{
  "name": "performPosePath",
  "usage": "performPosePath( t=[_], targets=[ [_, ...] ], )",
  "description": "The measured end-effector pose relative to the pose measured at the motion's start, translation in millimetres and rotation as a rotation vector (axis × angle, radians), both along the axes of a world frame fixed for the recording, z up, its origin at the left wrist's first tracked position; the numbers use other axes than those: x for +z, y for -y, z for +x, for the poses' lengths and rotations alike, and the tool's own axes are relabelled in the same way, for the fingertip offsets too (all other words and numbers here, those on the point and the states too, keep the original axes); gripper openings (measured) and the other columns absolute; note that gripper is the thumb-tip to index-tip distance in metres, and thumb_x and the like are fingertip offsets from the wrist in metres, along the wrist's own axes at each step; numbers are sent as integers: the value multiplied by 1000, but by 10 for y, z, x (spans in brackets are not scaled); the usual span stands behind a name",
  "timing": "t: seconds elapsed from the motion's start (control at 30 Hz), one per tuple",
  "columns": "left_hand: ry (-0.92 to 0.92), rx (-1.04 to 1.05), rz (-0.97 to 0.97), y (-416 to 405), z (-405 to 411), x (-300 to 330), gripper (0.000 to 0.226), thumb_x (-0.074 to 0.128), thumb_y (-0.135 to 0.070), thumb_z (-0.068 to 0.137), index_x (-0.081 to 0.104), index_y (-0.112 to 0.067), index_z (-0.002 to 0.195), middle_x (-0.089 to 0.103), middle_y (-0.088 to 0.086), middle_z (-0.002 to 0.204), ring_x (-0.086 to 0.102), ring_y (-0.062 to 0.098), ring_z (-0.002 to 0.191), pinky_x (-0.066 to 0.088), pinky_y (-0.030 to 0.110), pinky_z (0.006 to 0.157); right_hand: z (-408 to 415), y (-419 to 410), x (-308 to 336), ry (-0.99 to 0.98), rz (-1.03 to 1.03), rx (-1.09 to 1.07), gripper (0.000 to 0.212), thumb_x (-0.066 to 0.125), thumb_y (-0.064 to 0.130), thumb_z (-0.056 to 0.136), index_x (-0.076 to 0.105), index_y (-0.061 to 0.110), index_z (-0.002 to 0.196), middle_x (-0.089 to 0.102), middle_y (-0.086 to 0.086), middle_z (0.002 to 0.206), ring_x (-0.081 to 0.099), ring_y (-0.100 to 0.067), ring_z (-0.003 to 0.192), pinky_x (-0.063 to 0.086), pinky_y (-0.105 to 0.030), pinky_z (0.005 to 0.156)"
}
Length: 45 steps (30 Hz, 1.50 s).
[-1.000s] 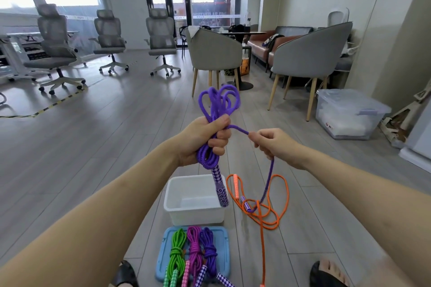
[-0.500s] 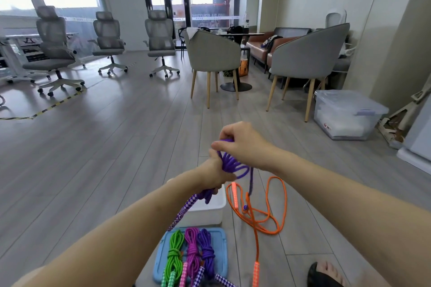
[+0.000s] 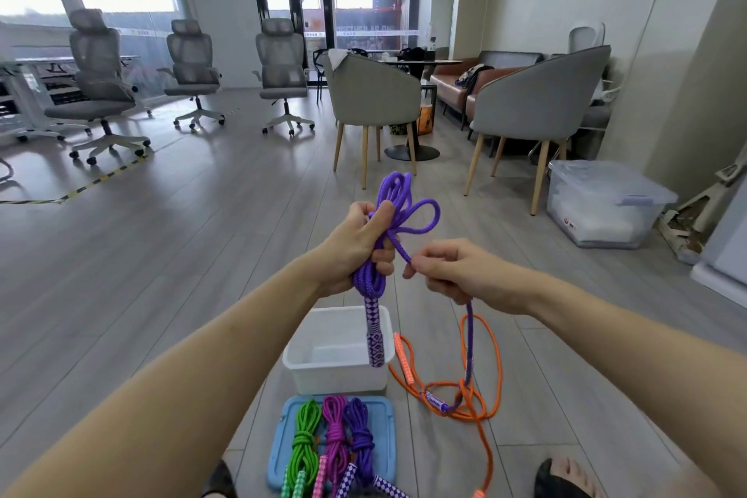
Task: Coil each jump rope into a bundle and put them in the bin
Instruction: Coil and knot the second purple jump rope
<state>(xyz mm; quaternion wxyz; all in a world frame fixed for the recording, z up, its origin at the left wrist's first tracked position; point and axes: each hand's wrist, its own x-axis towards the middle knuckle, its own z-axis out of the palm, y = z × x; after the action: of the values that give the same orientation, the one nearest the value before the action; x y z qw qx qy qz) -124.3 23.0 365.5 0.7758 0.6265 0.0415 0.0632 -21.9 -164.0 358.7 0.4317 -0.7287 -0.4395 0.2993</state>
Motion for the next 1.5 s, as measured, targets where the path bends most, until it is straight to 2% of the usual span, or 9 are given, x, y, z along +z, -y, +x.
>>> performPosePath(
  t=[0.2,0.4,0.53,0.67,0.83,1.03,1.23,1.37,1.5],
  targets=[
    [-58,-170,181,110,-70,175,26,54,-24,105,36,-22,124,51,4,74,42,13,58,45,25,56,277,51,-22,-153,-228,78,38,56,49,101,60,13,88,38,0,65,29,-13,56,27,-26,53],
    [-321,-453,573,230,-193,25,33,66,-18,99,36,-25,112,52,4,75,43,13,57,43,27,52,455,56,-43,185,-351,6,22,62,20,100,69,-1,100,56,-6,75,44,-17,63,40,-23,57],
    [-453,-412,739,375,-140,-334,46,72,-17,95,32,-20,116,51,9,81,47,14,55,45,30,50,293,-100,34,464,-385,0,33,76,47,88,73,15,80,65,-1,71,55,-14,64,47,-28,62],
    [-494,-193,693,304,19,-681,61,76,-24,91,30,-12,130,50,6,77,49,10,48,47,28,49,-80,-257,71,774,-307,-17,29,68,47,94,69,21,80,67,1,74,61,-14,66,51,-33,62],
    [-267,122,433,161,152,-570,54,75,-17,93,26,-20,115,50,12,88,47,13,54,49,32,54,-139,-183,43,475,-219,-86,26,48,26,106,69,16,94,62,-1,80,54,-13,67,42,-25,60],
    [-128,-59,292,156,49,-304,61,70,4,89,29,-25,123,54,15,99,55,17,62,53,33,63,75,88,-92,-10,-182,-16,45,46,50,106,59,15,82,40,3,62,31,-11,52,30,-26,51],
    [-89,-63,60,285,65,-240,40,62,-42,98,34,-23,120,51,4,77,40,13,59,45,24,54,196,130,-177,-90,-131,-10,52,49,63,99,55,19,73,38,2,61,29,-13,53,28,-26,53],
    [-8,39,-40,314,103,-165,34,54,-41,103,38,-19,123,51,3,74,40,12,56,44,22,51,249,69,-267,-137,-26,-10,46,47,56,103,53,18,79,37,2,64,29,-13,55,31,-27,56],
    [0,-109,-158,237,38,-15,33,53,-38,104,38,-18,125,47,3,74,37,9,56,41,18,50,321,49,-325,-183,-23,0,38,51,47,104,56,14,88,38,1,65,35,-14,57,40,-29,63]
  ],
)
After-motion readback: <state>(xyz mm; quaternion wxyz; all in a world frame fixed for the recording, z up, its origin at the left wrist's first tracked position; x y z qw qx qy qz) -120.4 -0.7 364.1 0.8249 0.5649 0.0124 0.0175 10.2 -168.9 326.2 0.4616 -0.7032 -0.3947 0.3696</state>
